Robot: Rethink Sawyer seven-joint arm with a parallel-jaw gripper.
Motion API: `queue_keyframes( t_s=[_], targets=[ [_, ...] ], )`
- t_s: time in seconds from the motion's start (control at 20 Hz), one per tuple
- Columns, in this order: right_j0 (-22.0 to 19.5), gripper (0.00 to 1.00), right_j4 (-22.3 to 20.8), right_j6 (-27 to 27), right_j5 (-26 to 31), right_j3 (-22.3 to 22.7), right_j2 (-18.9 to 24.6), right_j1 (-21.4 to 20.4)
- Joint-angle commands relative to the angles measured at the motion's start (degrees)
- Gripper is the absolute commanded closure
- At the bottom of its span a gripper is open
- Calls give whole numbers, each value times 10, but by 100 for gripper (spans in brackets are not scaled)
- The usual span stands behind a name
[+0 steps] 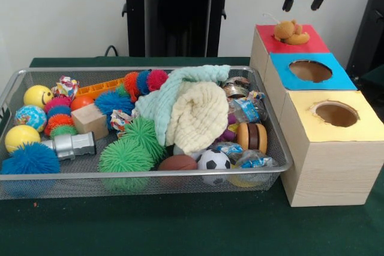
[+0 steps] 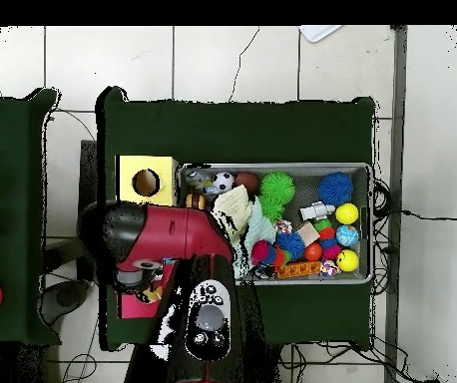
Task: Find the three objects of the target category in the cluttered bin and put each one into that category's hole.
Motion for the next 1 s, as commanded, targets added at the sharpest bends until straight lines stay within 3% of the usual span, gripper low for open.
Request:
queue_keyframes(
  t_s=[0.05, 0.2, 0.35, 0.4, 1.0],
  targets=[
    [-15, 0, -8, 101, 21, -22, 11, -2],
    [-22, 0, 9, 98, -117, 2, 13, 8],
    [-20, 0, 8, 106, -140, 8, 11, 13],
    [-20, 100, 13, 109, -149, 14, 12, 11],
    [-18, 100, 2, 109, -101, 14, 13, 34]
  ],
)
